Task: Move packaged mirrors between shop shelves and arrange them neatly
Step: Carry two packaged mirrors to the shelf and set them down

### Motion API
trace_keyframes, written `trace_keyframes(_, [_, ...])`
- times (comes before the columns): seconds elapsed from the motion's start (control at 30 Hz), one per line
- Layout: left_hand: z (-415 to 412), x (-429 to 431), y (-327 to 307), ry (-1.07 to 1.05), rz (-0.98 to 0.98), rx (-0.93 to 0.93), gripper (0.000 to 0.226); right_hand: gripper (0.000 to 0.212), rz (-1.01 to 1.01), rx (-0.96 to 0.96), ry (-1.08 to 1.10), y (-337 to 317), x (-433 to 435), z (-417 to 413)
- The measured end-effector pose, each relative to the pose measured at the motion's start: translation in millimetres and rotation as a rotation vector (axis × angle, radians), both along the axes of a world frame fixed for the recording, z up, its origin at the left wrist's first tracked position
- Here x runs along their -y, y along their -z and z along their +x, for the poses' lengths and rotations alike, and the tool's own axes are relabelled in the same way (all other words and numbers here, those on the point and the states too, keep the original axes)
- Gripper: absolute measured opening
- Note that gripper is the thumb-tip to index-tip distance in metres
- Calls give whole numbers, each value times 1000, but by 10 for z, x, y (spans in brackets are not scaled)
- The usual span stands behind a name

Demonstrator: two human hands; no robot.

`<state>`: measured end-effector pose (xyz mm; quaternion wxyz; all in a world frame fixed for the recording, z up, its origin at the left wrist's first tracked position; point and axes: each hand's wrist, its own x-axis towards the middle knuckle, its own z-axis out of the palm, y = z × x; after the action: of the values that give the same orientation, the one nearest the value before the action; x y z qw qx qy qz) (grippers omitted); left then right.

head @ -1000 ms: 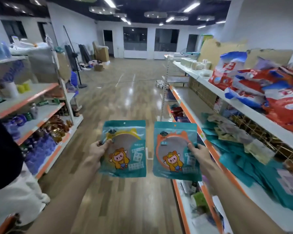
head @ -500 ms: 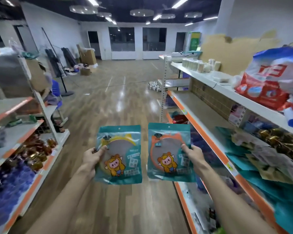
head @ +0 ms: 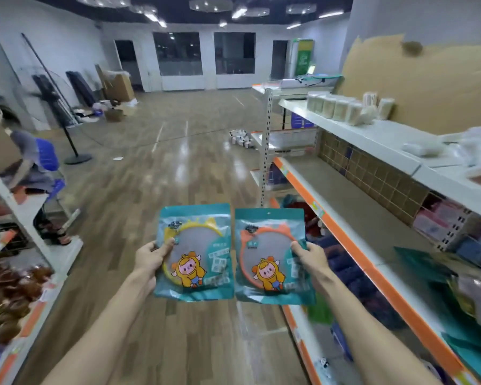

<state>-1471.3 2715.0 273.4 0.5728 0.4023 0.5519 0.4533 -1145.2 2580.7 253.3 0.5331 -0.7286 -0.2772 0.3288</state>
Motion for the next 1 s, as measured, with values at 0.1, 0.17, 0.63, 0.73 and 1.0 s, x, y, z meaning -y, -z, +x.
trace_keyframes(0.1, [336,-825,79,50,-4,24,30,18,-12,-26,61,44,-658,326])
trace_keyframes(0.17, [571,-1331,62,79,-17,18,28,20,-32,-34,110,20,-1081,539])
trace_keyframes(0.63, [2574,-4331,44,333,-102,-53,22,18,-53,-98,308,32,-3547,2114])
trace_keyframes(0.73, [3038,-4924,108,372,-103,-81,26,18,-30,-117,348,164,-4080,2520])
trace_keyframes(1.0, [4431,-6103,154,564,-92,-133,25,22,-71,-147,468,106,-4932,3415])
